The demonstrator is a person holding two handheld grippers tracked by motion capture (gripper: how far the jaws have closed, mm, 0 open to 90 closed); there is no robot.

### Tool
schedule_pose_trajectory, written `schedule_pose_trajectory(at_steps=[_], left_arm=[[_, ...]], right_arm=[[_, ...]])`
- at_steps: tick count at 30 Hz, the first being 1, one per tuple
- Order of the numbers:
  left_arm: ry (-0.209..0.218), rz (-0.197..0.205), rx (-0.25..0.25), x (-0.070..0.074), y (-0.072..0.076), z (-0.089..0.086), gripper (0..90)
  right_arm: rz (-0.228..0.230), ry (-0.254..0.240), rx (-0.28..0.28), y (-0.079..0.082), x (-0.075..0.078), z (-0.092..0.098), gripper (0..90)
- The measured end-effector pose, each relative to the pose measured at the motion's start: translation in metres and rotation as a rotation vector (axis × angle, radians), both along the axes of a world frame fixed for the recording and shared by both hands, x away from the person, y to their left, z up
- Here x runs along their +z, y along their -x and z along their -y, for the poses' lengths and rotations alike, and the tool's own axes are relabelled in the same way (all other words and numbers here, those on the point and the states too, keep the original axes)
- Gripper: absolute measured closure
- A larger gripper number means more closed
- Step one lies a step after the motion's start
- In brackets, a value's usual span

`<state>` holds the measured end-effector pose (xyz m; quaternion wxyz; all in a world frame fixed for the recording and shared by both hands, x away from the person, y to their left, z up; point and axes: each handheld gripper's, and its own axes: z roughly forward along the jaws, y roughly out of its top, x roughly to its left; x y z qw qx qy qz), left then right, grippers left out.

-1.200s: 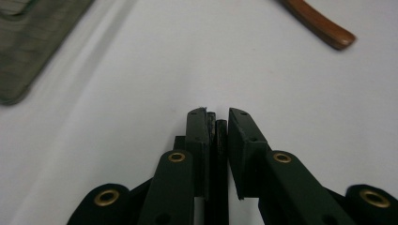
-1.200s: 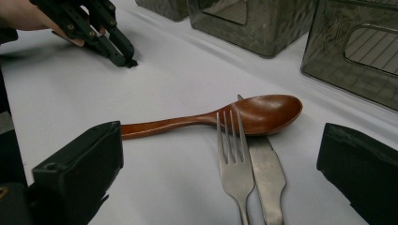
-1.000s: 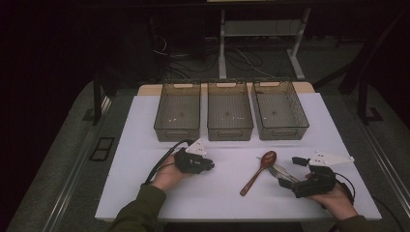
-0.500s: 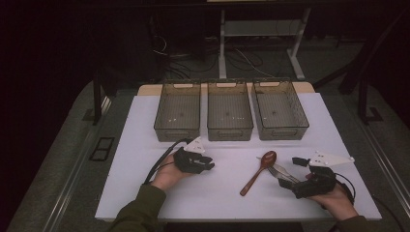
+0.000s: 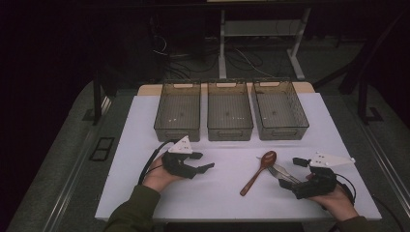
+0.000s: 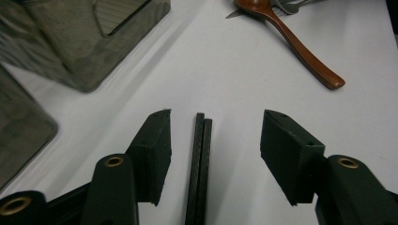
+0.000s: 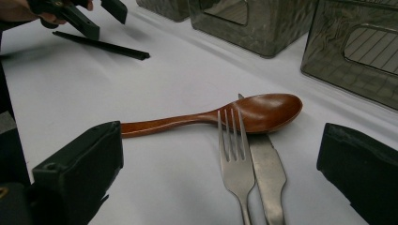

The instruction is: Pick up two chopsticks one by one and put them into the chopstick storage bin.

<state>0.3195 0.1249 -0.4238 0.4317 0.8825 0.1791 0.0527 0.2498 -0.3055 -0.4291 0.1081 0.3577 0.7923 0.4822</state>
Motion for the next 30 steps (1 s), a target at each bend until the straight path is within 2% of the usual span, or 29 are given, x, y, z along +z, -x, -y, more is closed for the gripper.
schedule_pose_trajectory(at_steps=[7,17,18,24,30], left_arm=[[0.007,0.014,0.027,0.006,0.011,-0.018,41.1],[0.033,0.042,0.088,0.01,0.026,-0.051,49.1],[0.043,0.04,0.097,0.01,0.028,-0.053,50.2],[0.038,0.059,0.129,0.009,0.036,-0.069,59.3],[0.027,0.047,0.133,0.002,0.04,-0.081,72.7]], right_arm=[[0.006,0.004,0.002,0.001,-0.001,-0.001,0.2],[0.013,0.003,0.007,0.001,-0.001,0.0,0.2],[0.013,0.003,0.006,0.001,-0.001,0.0,0.2],[0.011,0.002,0.003,0.001,-0.001,0.0,0.2],[0.008,0.0,0.002,0.001,-0.002,0.0,0.2]])
